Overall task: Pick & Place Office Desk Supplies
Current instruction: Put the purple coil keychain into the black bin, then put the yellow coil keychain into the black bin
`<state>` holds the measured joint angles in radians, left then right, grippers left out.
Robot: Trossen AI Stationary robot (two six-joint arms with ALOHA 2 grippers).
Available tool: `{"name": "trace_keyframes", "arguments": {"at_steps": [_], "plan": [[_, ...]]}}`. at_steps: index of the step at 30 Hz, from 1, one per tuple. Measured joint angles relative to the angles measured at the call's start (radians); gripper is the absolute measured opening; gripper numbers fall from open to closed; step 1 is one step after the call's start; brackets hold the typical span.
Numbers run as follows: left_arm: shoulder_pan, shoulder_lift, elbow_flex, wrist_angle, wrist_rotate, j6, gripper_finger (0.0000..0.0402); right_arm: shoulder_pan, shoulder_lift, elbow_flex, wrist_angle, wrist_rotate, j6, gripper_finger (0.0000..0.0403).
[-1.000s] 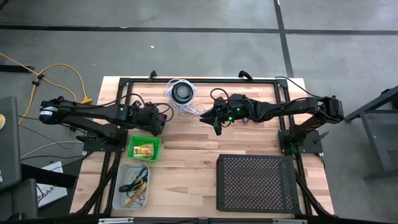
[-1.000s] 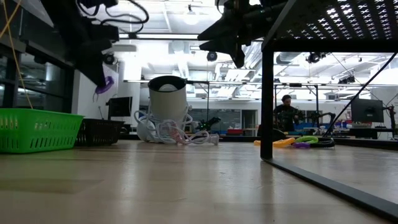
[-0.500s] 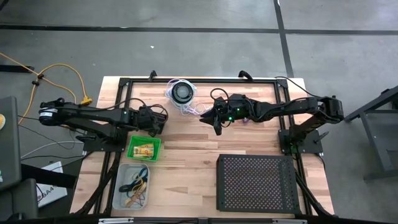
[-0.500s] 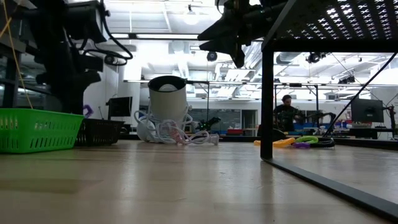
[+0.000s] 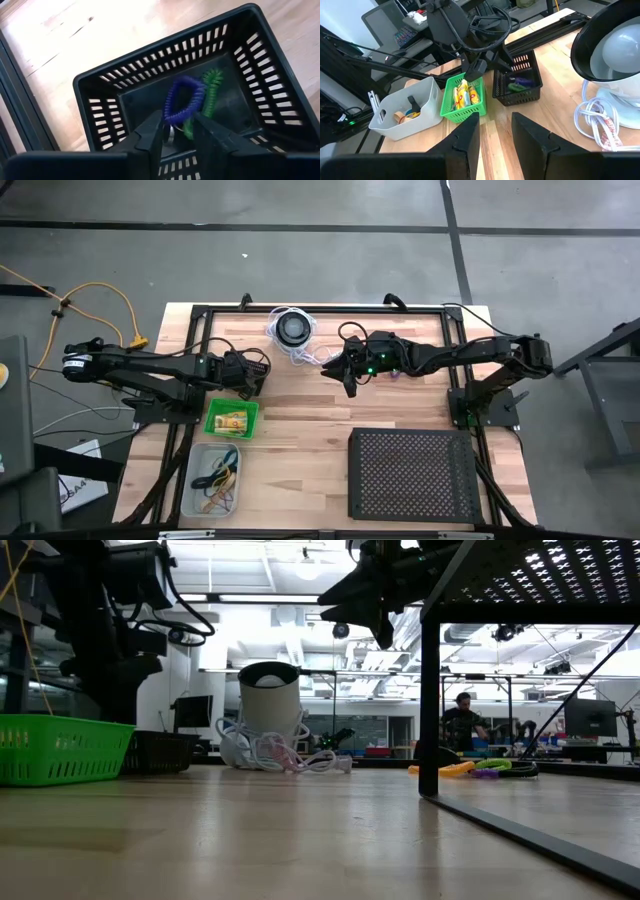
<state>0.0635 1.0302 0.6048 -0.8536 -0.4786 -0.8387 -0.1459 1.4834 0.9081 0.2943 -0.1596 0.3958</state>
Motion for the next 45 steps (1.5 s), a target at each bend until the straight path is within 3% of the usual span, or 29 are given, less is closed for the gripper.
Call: {"name": "trace_keyframes", "arguments": {"at_steps": [9,15,19,23,33,36,39,41,45], "plan": [[0.001,-0.002,0.001,0.089,-0.022,0.068,0.0113,0.0,0.0,0.0,0.0,0.0,0.0,0.01],[0.028,-0.025,0.009,0.423,0.005,0.419,0.0113,0.0,0.0,0.0,0.0,0.0,0.0,0.01],[0.028,-0.019,0.01,0.638,0.098,0.673,0.0113,0.0,0.0,0.0,0.0,0.0,0.0,0.01],[0.027,-0.011,0.01,0.745,0.189,0.804,0.0113,0.0,0.0,0.0,0.0,0.0,0.0,0.01],[0.025,-0.01,0.01,0.757,0.216,0.825,0.0113,0.0,0.0,0.0,-0.004,-0.011,-0.017,0.01],[0.025,-0.01,0.01,0.758,0.216,0.804,0.0113,-0.027,0.0,0.0,-0.096,-0.191,-0.251,0.0101],[0.025,-0.01,0.01,0.758,0.216,0.814,0.0113,-0.052,0.003,0.0,-0.107,-0.365,-0.37,0.0101],[0.025,-0.01,0.01,0.758,0.216,0.824,0.0113,-0.053,0.01,0.0,-0.097,-0.397,-0.396,0.0101],[0.025,-0.01,0.01,0.758,0.216,0.813,0.0113,-0.05,0.017,-0.002,-0.115,-0.345,-0.395,0.0101]]}}
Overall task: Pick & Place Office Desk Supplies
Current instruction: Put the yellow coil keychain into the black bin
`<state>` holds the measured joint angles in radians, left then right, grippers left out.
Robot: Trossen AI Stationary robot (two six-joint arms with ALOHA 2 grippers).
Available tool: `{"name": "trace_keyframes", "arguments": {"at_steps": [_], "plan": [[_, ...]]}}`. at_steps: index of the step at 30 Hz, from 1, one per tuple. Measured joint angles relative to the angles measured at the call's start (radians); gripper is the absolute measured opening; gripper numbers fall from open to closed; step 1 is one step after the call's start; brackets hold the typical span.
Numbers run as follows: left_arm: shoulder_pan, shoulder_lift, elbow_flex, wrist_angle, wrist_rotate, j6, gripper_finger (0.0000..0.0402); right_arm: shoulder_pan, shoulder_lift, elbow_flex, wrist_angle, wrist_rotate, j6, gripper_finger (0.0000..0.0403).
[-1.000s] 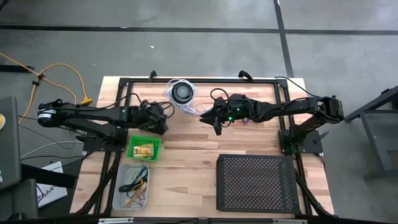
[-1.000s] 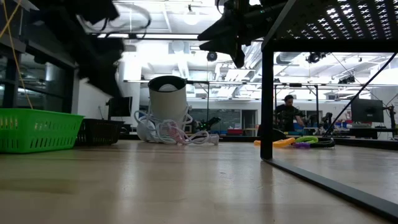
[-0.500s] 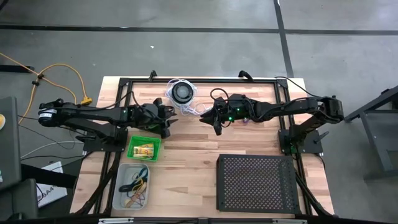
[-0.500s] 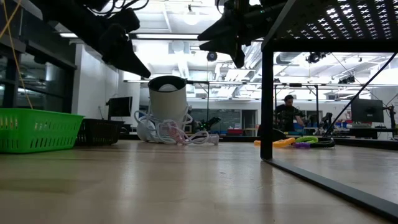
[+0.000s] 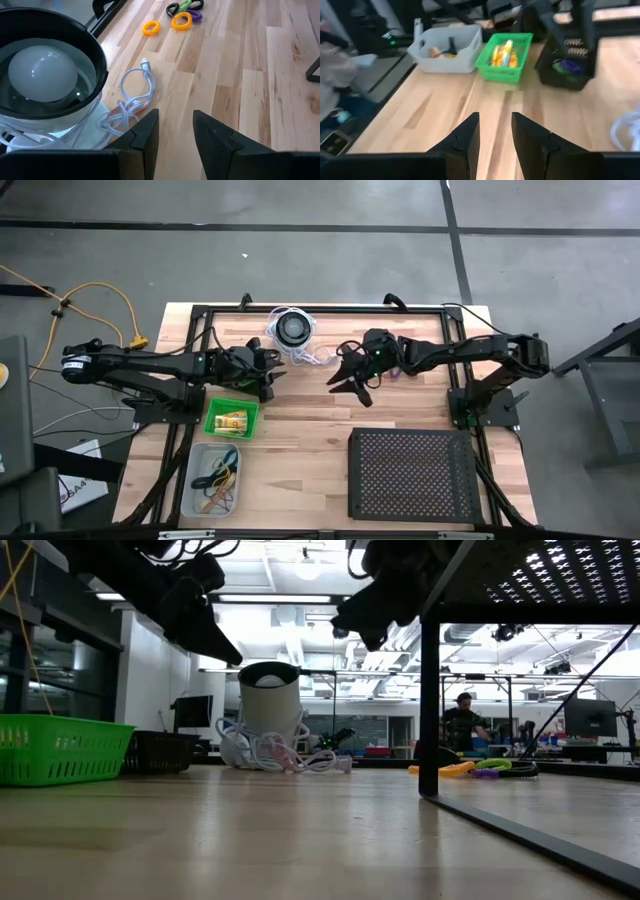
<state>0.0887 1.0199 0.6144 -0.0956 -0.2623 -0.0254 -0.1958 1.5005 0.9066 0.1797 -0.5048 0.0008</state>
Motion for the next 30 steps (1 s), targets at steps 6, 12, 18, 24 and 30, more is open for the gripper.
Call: {"name": "trace_keyframes", "arguments": {"at_steps": [6,12,18,24,30], "plan": [[0.0,0.0,0.0,0.0,0.0,0.007,0.0113,0.006,-0.002,0.0,0.016,0.129,0.001,0.0101],[0.0,0.0,0.0,0.0,0.001,0.007,0.0113,0.013,-0.003,0.001,0.024,0.174,0.002,0.01],[0.0,0.0,0.0,0.0,0.001,0.003,0.0113,0.013,-0.003,0.001,0.029,0.174,0.002,0.01],[0.0,0.0,0.0,0.001,0.001,0.002,0.0113,0.011,-0.003,0.001,0.003,0.237,0.075,0.0101],[0.0,0.0,0.0,0.001,0.001,0.005,0.0113,-0.059,-0.003,0.002,-0.055,0.272,0.202,0.0101]]}}
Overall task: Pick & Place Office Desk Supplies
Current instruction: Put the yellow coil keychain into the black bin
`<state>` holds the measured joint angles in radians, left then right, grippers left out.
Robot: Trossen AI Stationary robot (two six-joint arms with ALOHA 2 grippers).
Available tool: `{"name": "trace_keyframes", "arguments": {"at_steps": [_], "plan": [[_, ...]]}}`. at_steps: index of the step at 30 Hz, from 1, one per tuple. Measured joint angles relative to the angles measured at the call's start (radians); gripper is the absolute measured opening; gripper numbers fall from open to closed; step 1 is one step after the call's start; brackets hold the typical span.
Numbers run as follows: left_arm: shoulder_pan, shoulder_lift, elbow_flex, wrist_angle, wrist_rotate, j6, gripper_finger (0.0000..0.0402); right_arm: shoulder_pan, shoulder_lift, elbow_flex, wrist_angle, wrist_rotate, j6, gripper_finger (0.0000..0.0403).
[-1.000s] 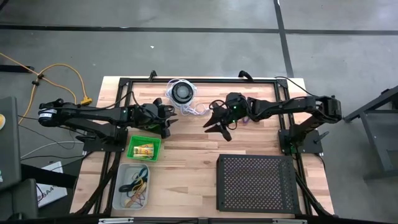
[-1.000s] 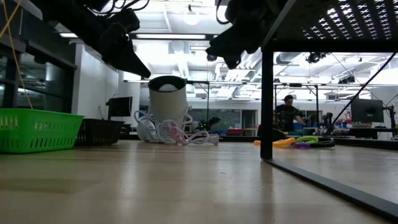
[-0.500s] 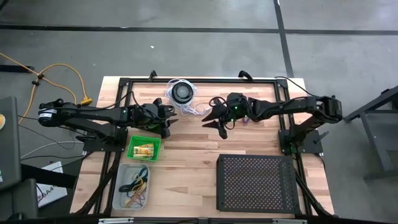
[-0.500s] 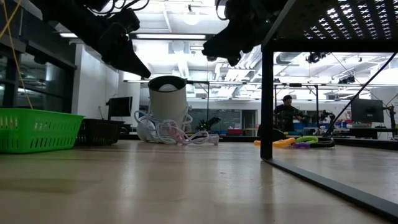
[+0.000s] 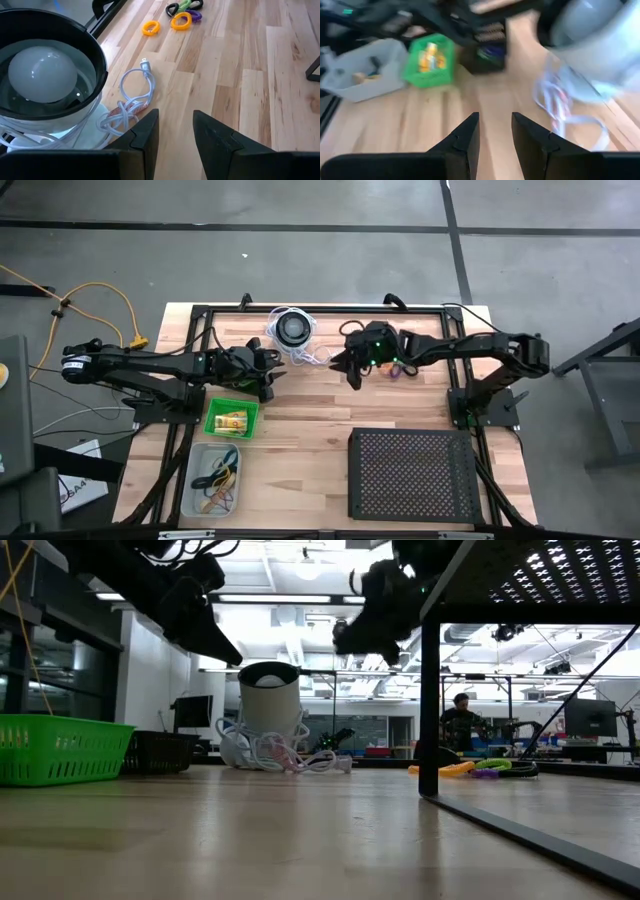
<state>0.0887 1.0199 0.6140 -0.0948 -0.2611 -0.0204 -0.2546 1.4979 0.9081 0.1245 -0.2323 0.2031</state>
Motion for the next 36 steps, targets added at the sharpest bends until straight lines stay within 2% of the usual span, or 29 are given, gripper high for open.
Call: {"name": "trace_keyframes", "arguments": {"at_steps": [9,18,22,29,36], "plan": [[0.0,0.0,0.0,0.0,0.0,-0.003,0.0113,-0.062,0.0,0.0,-0.123,0.205,-0.02,0.0101],[0.0,0.0,0.0,0.0,0.0,-0.002,0.0113,-0.081,0.0,0.0,-0.285,0.216,-0.049,0.0101],[0.0,0.0,0.0,0.0,0.0,0.004,0.0113,-0.098,0.0,0.0,-0.397,0.287,-0.073,0.0101],[0.0,0.0,0.0,0.0,0.0,0.004,0.0113,-0.102,0.0,0.0,-0.581,0.486,-0.012,0.0101],[0.0,0.0,0.0,0.0,0.0,0.003,0.0113,-0.102,0.0,0.0,-0.73,0.561,0.136,0.0101]]}}
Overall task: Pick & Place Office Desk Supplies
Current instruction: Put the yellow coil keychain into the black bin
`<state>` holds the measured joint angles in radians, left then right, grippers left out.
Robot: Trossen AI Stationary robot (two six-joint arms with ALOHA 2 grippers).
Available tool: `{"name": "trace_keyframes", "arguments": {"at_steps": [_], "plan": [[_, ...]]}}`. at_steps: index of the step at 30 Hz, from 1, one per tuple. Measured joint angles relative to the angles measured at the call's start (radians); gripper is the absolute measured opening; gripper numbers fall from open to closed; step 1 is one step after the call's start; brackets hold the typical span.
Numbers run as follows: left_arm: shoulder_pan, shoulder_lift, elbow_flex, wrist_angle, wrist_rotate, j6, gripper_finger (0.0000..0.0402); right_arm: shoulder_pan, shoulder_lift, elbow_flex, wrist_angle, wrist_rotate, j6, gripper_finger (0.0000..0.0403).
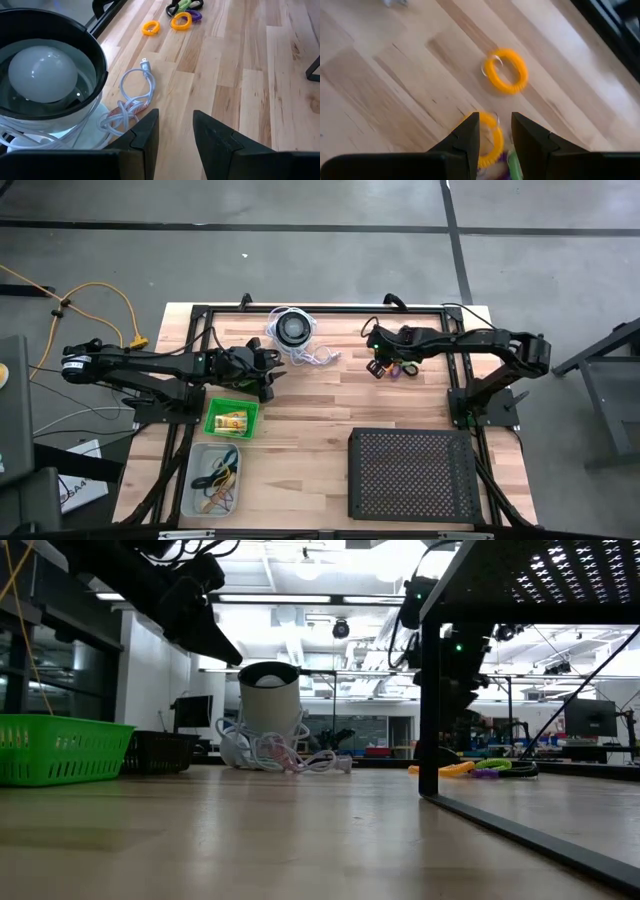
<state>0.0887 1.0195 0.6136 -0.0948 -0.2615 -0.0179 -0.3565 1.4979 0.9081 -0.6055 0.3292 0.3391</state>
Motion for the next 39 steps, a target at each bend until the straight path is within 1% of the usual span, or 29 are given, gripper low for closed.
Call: {"name": "trace_keyframes", "arguments": {"at_steps": [3,6,12,17,20,26,31,35,39], "plan": [[0.0,0.0,0.0,0.0,0.0,-0.005,0.0113,0.0,0.0,0.0,-0.041,0.006,0.032,0.0101],[0.0,0.0,0.0,0.0,0.0,-0.004,0.0113,0.0,0.012,0.0,-0.049,0.005,0.024,0.0101],[0.0,0.0,0.0,0.0,0.0,-0.005,0.0113,-0.019,0.043,0.0,-0.121,-0.022,0.051,0.0101],[0.0,0.0,0.0,0.002,0.0,0.002,0.0113,-0.026,0.088,0.0,-0.119,-0.021,0.031,0.0101],[0.0,0.0,0.0,0.002,0.0,-0.005,0.0113,-0.03,0.113,-0.001,-0.091,-0.017,0.003,0.0101],[0.0,0.0,0.0,0.003,0.0,-0.002,0.0113,-0.033,0.116,-0.001,-0.046,-0.013,-0.064,0.0101],[0.0,0.0,0.0,0.007,0.0,-0.001,0.0113,-0.038,0.124,-0.001,-0.037,-0.025,-0.185,0.0101],[0.0,0.0,0.0,0.007,0.0,-0.005,0.0113,-0.059,0.131,-0.001,-0.032,-0.062,-0.255,0.01],[0.0,0.0,0.0,0.007,0.0,-0.001,0.0113,-0.086,0.13,-0.001,-0.027,-0.106,-0.292,0.01]]}}
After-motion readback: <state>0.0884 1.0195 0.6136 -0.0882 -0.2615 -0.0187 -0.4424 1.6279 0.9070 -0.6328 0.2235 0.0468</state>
